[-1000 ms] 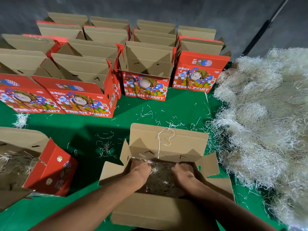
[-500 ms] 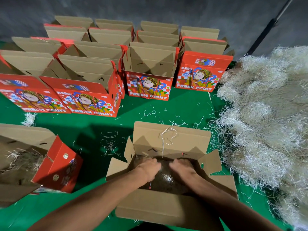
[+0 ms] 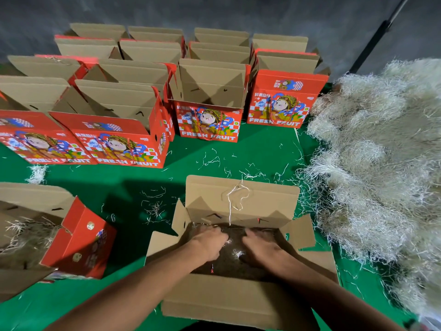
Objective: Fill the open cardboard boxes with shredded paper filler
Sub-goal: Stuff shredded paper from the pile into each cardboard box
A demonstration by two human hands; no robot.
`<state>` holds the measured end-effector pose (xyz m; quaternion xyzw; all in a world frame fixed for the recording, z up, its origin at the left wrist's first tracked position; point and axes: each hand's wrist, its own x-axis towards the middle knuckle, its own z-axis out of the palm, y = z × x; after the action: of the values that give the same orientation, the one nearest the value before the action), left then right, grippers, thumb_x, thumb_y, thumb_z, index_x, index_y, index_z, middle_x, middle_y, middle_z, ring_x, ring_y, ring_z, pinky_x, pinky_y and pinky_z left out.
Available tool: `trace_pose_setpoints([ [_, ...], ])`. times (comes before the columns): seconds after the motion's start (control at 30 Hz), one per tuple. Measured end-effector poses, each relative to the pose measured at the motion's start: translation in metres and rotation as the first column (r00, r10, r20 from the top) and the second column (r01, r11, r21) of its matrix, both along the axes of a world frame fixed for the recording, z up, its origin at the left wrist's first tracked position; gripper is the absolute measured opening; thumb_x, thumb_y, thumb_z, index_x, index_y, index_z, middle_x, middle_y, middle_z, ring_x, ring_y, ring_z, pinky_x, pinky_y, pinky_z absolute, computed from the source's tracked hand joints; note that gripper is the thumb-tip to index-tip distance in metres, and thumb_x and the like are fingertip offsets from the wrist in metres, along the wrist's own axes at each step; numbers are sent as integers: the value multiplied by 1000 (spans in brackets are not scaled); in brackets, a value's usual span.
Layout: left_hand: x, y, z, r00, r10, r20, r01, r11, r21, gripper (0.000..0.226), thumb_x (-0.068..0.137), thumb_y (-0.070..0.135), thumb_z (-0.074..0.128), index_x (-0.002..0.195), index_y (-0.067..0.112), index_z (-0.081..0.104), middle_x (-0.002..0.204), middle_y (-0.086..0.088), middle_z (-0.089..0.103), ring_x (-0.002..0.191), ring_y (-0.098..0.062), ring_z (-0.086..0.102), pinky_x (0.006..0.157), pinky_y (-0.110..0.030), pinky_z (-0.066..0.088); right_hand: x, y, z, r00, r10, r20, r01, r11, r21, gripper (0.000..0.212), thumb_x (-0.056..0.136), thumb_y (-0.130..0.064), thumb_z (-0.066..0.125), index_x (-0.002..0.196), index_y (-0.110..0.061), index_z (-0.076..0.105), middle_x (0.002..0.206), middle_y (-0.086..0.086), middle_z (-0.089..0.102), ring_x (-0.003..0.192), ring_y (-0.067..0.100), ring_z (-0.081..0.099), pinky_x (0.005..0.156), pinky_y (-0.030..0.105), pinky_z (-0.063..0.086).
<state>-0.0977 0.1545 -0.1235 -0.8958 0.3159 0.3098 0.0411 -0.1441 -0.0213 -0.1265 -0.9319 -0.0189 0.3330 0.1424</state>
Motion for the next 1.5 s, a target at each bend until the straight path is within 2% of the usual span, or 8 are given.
trace_pose_setpoints([
  [0.27,-9,7,-5,943,136,-303,-26,940,340,26,92,0,50,115,-5,61,84,-15,52,76,-24,48,88,-40,49,-3,9,8,889,134,-437,-264,931,-251,41,93,-23,59,130,-7,61,131,14,63,116,30,63,92,35,50],
  [0.43,-8,-1,-2,928,110,-356,26,934,357,32,96,-3,47,126,-11,56,115,-28,61,107,-34,62,84,-37,49,-1,10,17,885,119,-449,-254,934,-253,39,95,-21,56,131,-5,60,132,15,62,118,30,62,88,34,47],
  [0.53,-9,2,-1,946,113,-303,-13,949,314,12,96,2,50,89,-2,60,74,-13,50,60,-22,48,54,-28,39,-3,10,16,899,114,-424,-235,940,-246,37,96,-22,57,128,-5,62,128,15,63,116,30,62,89,34,48],
  [0.67,-11,4,-3,980,123,-160,-109,990,90,9,91,9,57,95,4,64,91,-11,62,77,-20,56,69,-30,46,-2,10,1,986,44,-158,-60,993,-99,35,97,-20,57,131,-9,60,132,14,61,121,29,59,101,33,46],
  [0.97,-21,5,3,948,73,-311,24,954,299,11,90,-6,50,85,4,53,68,-10,43,54,-20,40,49,-30,33,-15,16,-10,947,111,-301,-182,958,-220,42,89,-29,70,125,-10,66,125,15,67,114,32,64,94,36,50],
  [1.1,-24,5,0,985,37,-167,-16,992,123,12,91,4,57,102,2,61,103,-15,60,89,-27,59,81,-38,49,-22,14,-4,976,74,-203,-108,981,-163,34,94,-22,62,126,-9,62,112,9,66,119,29,60,95,30,45],
  [1.27,-22,-10,0,990,29,137,-29,1000,-3,49,92,3,54,139,7,45,139,-16,50,129,-32,47,109,-46,30,-25,19,-6,982,-12,189,55,973,-224,24,98,-22,39,114,-18,57,121,11,56,113,29,50,99,39,37],
  [1.5,-24,-2,-9,992,124,-14,-119,972,205,86,86,5,64,157,16,16,166,-13,-2,150,-40,8,121,-58,11,-23,15,-5,998,38,52,-28,983,-182,39,102,-5,36,140,-4,45,147,18,41,134,36,43,110,45,34],
])
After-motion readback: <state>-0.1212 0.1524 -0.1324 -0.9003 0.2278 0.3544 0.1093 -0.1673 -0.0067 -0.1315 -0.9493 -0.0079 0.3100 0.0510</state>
